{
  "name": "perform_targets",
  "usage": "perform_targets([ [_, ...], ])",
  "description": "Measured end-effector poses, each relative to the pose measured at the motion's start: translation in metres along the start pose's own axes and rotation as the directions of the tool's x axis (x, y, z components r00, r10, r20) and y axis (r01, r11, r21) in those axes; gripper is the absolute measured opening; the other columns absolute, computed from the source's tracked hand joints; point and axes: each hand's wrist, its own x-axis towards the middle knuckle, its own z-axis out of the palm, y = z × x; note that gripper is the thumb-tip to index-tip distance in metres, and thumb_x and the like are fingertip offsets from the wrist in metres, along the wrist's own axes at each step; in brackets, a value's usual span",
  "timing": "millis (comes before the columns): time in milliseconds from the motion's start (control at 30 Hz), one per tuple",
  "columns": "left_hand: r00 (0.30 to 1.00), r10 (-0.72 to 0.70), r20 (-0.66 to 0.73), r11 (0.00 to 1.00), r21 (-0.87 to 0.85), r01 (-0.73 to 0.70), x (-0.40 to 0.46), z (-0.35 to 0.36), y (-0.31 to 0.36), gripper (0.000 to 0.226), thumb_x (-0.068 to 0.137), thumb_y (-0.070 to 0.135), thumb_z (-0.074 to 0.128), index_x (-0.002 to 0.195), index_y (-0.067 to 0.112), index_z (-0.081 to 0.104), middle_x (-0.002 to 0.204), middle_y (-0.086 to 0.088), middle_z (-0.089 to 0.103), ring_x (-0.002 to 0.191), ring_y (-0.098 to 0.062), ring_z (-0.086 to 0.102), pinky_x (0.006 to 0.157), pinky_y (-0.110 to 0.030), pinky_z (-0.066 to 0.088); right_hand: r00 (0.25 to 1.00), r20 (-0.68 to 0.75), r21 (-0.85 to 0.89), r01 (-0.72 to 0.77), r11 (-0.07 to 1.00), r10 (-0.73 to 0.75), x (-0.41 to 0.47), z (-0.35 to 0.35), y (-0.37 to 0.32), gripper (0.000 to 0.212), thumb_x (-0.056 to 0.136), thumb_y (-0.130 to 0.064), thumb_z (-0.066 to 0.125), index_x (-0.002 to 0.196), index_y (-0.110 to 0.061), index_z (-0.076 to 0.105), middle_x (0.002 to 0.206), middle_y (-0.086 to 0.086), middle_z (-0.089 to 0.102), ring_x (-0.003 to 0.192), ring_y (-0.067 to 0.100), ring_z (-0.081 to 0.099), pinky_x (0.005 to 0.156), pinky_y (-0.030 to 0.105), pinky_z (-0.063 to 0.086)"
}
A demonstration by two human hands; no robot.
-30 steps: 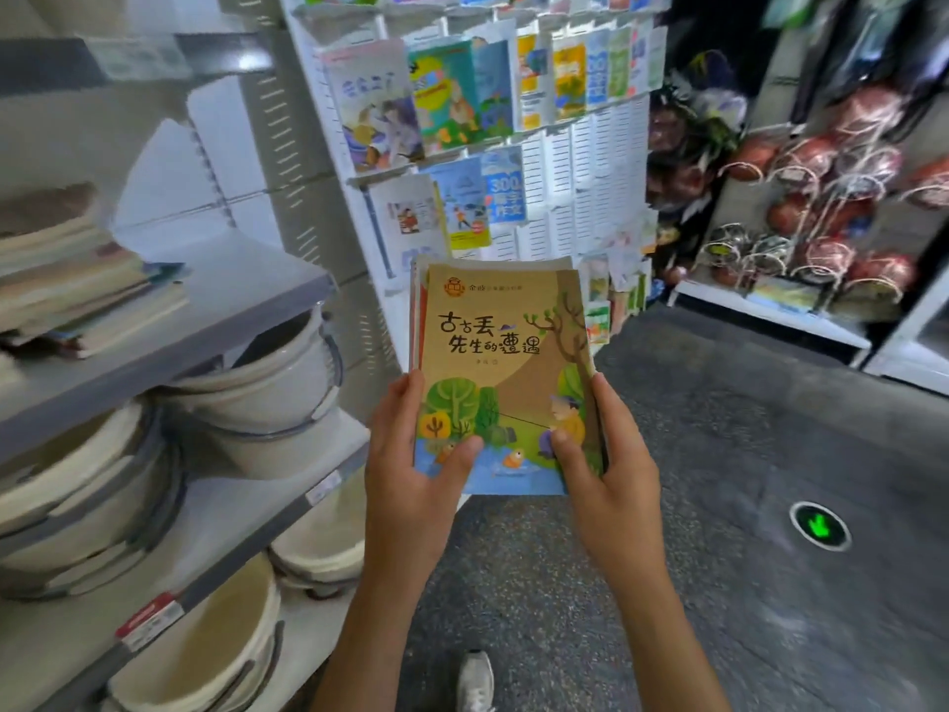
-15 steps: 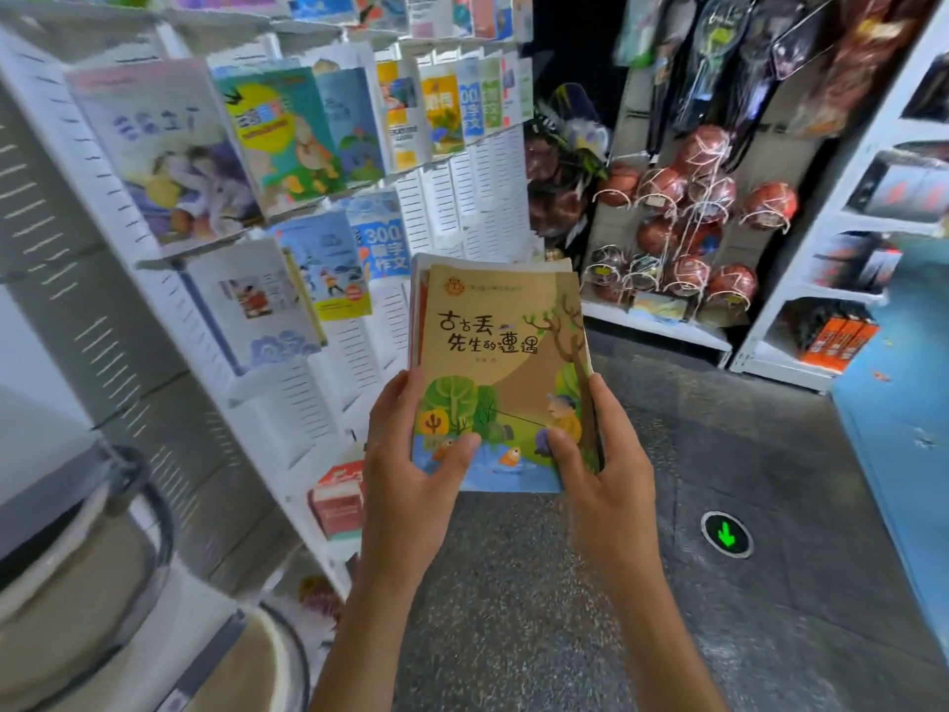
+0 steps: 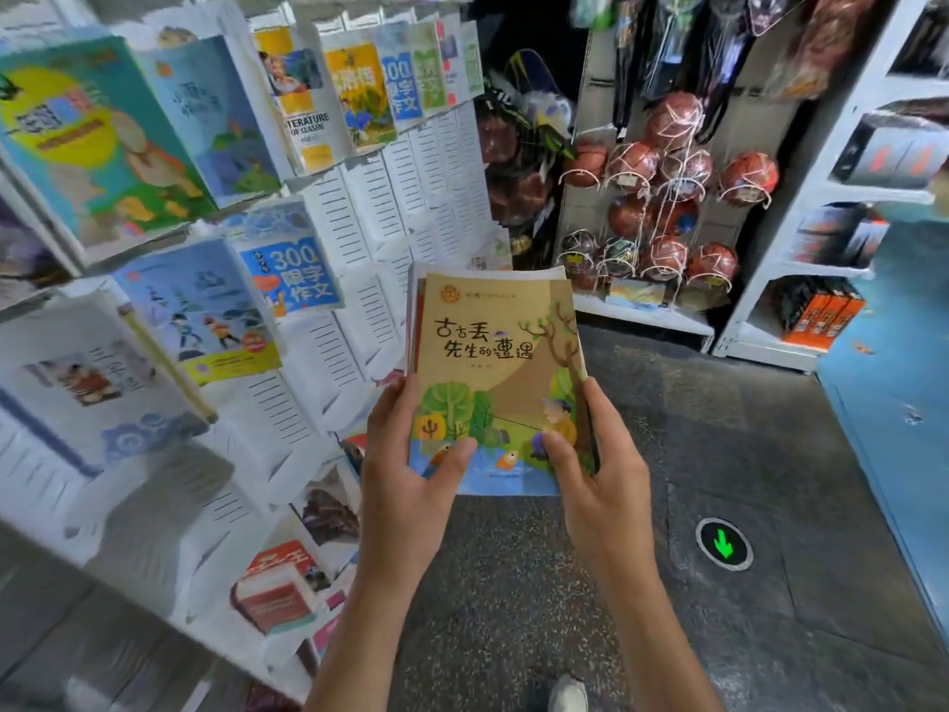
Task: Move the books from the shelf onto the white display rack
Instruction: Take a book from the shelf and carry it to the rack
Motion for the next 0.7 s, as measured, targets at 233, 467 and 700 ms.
perform_targets([
  [233,0.992,0.029,-0.122,1.000,-0.005,-0.030,0.098,0.084,-0.013,0.068,0.085,0.001,0.074,0.133,0.036,0.041,0.133,0.029,0.041,0.122,0.026,0.036,0.091,0.003,0.034,0.993,0.111,-0.003,0.044,0.999,-0.043,0.138,-0.005,0.058,0.060,0.096,-0.019,0.059,0.150,-0.022,0.033,0.139,0.005,0.055,0.097,-0.003,0.068,0.090,0.023,0.054],
  [467,0.981,-0.039,-0.192,0.997,0.052,0.050,0.171,0.159,-0.036,0.071,0.087,0.016,0.074,0.148,0.027,0.039,0.148,0.019,0.038,0.139,0.011,0.030,0.108,-0.006,0.029,0.976,0.216,-0.055,0.023,0.998,-0.011,0.254,-0.014,0.112,0.065,0.095,-0.023,0.063,0.153,-0.023,0.034,0.146,-0.004,0.050,0.127,0.010,0.055,0.107,0.041,0.046],
  [700,0.962,-0.122,-0.246,0.988,0.067,0.142,0.227,0.181,-0.075,0.071,0.087,0.019,0.074,0.148,0.029,0.040,0.147,0.026,0.036,0.137,0.016,0.028,0.108,-0.005,0.028,0.926,0.377,-0.016,-0.024,1.000,0.028,0.329,0.015,0.143,0.068,0.091,-0.025,0.071,0.150,-0.027,0.038,0.149,-0.010,0.044,0.137,0.006,0.041,0.112,0.034,0.039],
])
